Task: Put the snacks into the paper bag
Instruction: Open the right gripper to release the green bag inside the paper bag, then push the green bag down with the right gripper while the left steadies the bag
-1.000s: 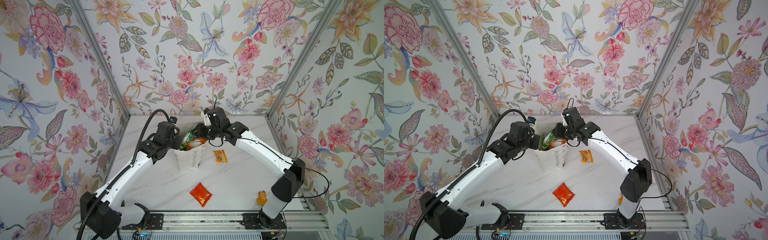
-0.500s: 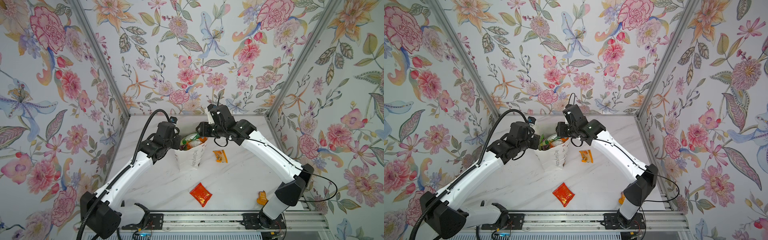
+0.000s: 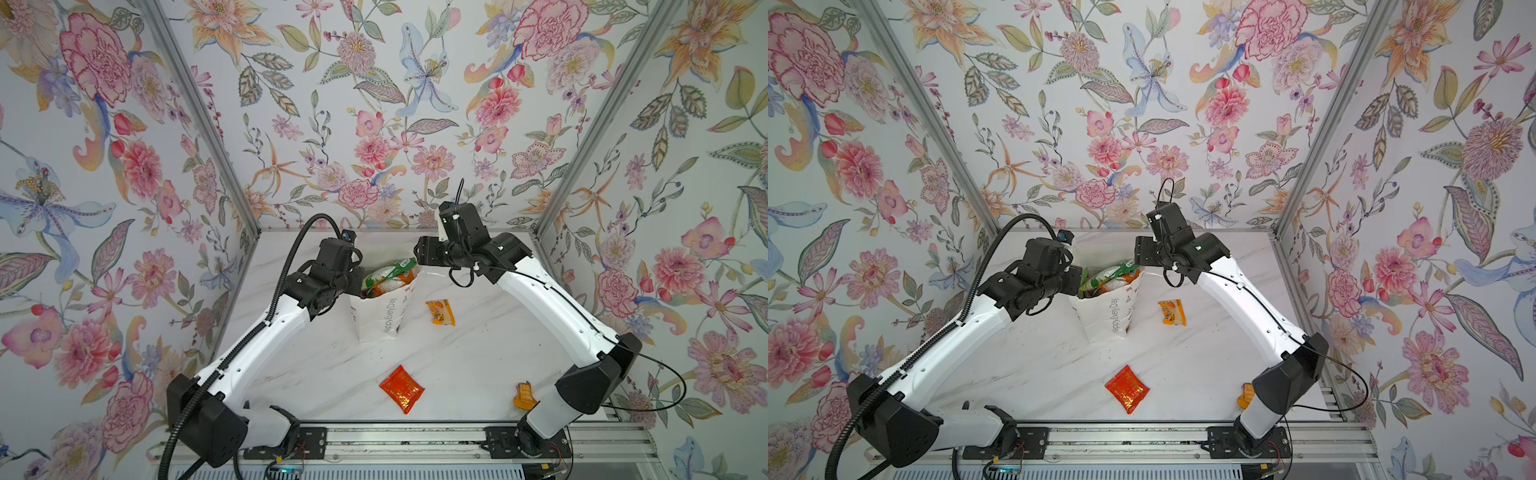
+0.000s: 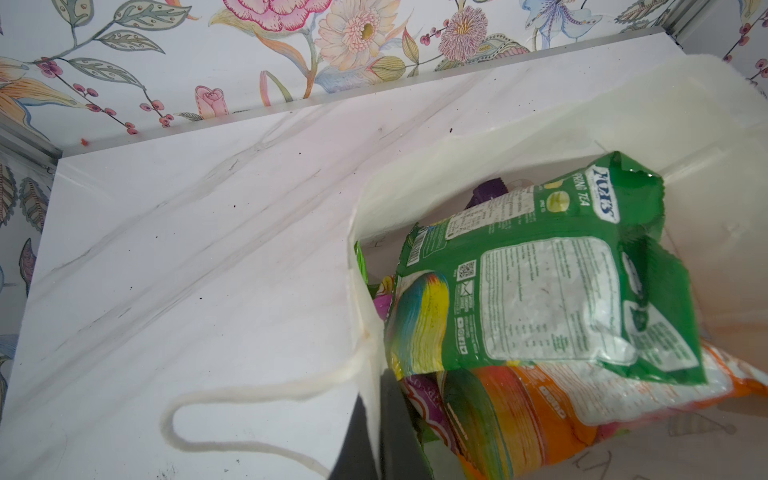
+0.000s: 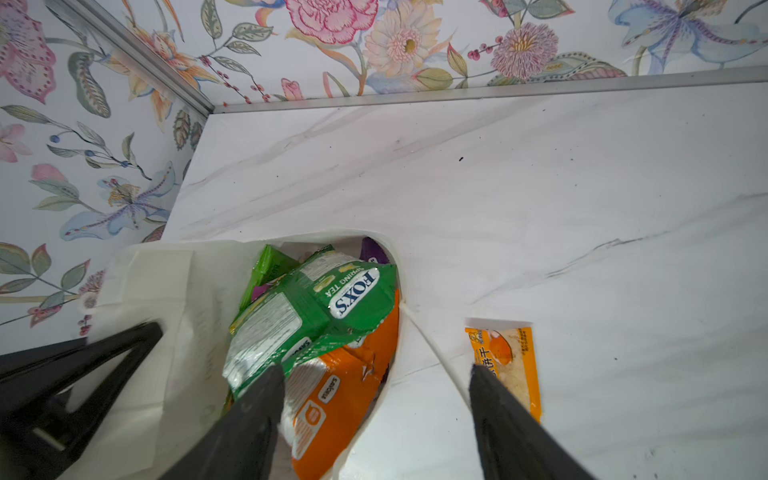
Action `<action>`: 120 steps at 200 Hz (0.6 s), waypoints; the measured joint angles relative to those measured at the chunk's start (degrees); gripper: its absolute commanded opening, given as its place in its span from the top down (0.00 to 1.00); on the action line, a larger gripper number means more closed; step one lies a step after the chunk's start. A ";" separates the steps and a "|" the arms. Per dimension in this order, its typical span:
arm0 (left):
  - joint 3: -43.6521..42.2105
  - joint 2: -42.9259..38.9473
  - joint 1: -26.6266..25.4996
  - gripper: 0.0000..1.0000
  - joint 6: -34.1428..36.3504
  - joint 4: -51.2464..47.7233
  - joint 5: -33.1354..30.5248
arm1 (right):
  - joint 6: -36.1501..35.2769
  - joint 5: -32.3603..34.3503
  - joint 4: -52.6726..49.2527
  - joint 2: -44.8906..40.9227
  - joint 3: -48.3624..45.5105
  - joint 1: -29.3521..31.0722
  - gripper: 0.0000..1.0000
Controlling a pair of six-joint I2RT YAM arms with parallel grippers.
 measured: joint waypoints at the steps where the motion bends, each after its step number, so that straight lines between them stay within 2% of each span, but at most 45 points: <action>1: 0.04 0.02 0.00 1.00 -0.04 0.00 0.00 | 0.00 -0.02 -0.02 0.13 0.00 0.00 0.28; 27: 0.92 0.63 0.00 1.00 -0.44 -0.81 -0.15 | -0.46 -0.15 -1.88 4.00 0.00 0.00 0.35; 60: 1.79 1.31 0.00 1.00 -0.48 -1.36 -0.17 | -1.44 -1.16 -2.99 5.92 0.00 0.13 0.73; 81: 2.21 1.62 0.00 1.00 -0.87 -1.46 -0.15 | -1.68 -1.86 -3.15 5.95 0.33 0.61 0.92; 101: 3.02 2.21 0.00 1.00 -1.11 -2.10 -0.15 | -1.81 -1.92 -3.19 5.95 0.92 1.70 1.00; 120: 4.66 3.15 0.00 1.00 -1.31 -3.72 -0.17 | -2.25 -1.36 -3.58 5.88 1.60 3.30 1.00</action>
